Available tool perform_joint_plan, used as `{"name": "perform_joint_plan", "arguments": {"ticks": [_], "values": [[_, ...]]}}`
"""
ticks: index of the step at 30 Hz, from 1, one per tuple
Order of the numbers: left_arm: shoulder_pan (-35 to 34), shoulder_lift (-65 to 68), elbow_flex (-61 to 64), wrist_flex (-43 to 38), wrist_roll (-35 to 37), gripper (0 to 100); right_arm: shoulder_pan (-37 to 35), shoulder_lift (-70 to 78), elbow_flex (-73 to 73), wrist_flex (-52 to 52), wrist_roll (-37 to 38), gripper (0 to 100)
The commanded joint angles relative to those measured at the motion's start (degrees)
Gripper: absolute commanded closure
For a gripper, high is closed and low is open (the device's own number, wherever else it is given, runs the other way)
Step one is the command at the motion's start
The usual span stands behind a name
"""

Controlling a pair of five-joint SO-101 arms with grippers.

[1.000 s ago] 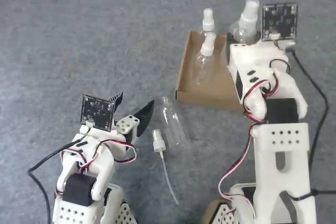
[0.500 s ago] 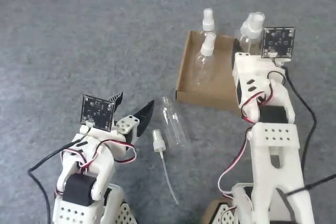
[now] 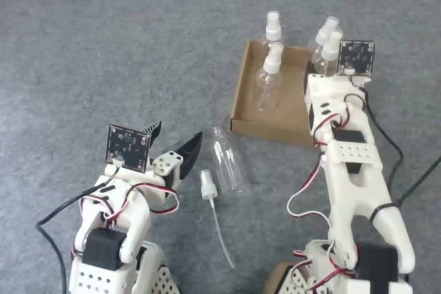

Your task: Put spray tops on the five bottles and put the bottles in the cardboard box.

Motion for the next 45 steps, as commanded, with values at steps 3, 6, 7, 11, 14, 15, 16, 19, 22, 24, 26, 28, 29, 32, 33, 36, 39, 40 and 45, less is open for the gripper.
{"name": "perform_joint_plan", "arguments": {"ticks": [3, 6, 7, 11, 14, 15, 16, 19, 22, 24, 26, 28, 29, 32, 33, 36, 39, 40, 45], "values": [[0.09, -0.88, -0.22, -1.14, -0.35, 74, 0.57, 2.51, 1.76, -6.55, 0.62, 99.2], [0.09, -0.88, -0.22, -1.14, -0.35, 74, 0.84, 4.70, 1.85, -9.54, 0.62, 99.2], [0.09, -0.88, -0.22, -1.14, -0.35, 74, 0.66, 5.41, 1.85, -10.15, 0.70, 99.2], [0.09, -0.88, -0.22, -1.14, -0.35, 74, 0.48, 6.81, 1.76, -10.68, 0.53, 99.2], [0.09, -0.88, -0.22, -1.14, -0.35, 74, 0.48, 7.08, 1.85, -10.51, 0.62, 99.2], [0.09, -0.88, -0.22, -1.14, -0.35, 74, 0.48, 7.08, 1.85, -10.24, 0.70, 99.1], [0.09, -0.88, -0.22, -1.14, -0.35, 74, 0.48, 7.08, 1.85, -10.15, 0.70, 99.0], [0.09, -0.88, -0.22, -1.14, -0.35, 74, 0.40, 7.08, 1.85, -10.15, 0.70, 98.8], [0.09, -0.88, -0.22, -1.14, -0.35, 74, -0.75, 7.08, 1.93, -10.07, 0.79, 97.2], [0.09, -0.88, -0.22, -1.14, -0.35, 74, -1.80, 7.16, 1.93, -10.07, 0.79, 92.5], [0.09, -0.88, -0.22, -1.05, -0.35, 74, -2.51, 7.16, 1.93, -10.07, 0.79, 86.8], [0.09, -0.88, -0.22, -1.05, -0.35, 74, -2.59, 7.16, 1.93, -10.07, 0.79, 82.2], [0.09, -0.88, -0.22, -1.05, -0.35, 74, -2.59, 7.16, 1.93, -10.07, 0.79, 80.4], [0.09, -0.88, -0.22, -1.05, -0.35, 74, -2.24, 7.16, 1.93, -9.54, 0.79, 78.6], [0.09, -0.88, -0.22, -1.05, -0.35, 74, -2.24, 6.99, 1.76, -8.48, 0.79, 78.4], [0.09, -0.88, -0.22, -1.05, -0.35, 74, -2.59, 6.55, 1.49, -6.37, 0.79, 78.3], [0.09, -0.88, -0.22, -1.05, -0.35, 74, -2.59, 6.55, 1.49, -6.55, 0.79, 78.3], [0.09, -0.88, -0.22, -1.05, -0.35, 74, -2.59, 6.55, 1.49, -6.55, 0.79, 78.3], [0.09, -0.88, -0.22, -1.05, -0.35, 74, -2.42, 6.55, 0.62, -6.29, 0.79, 78.2]]}}
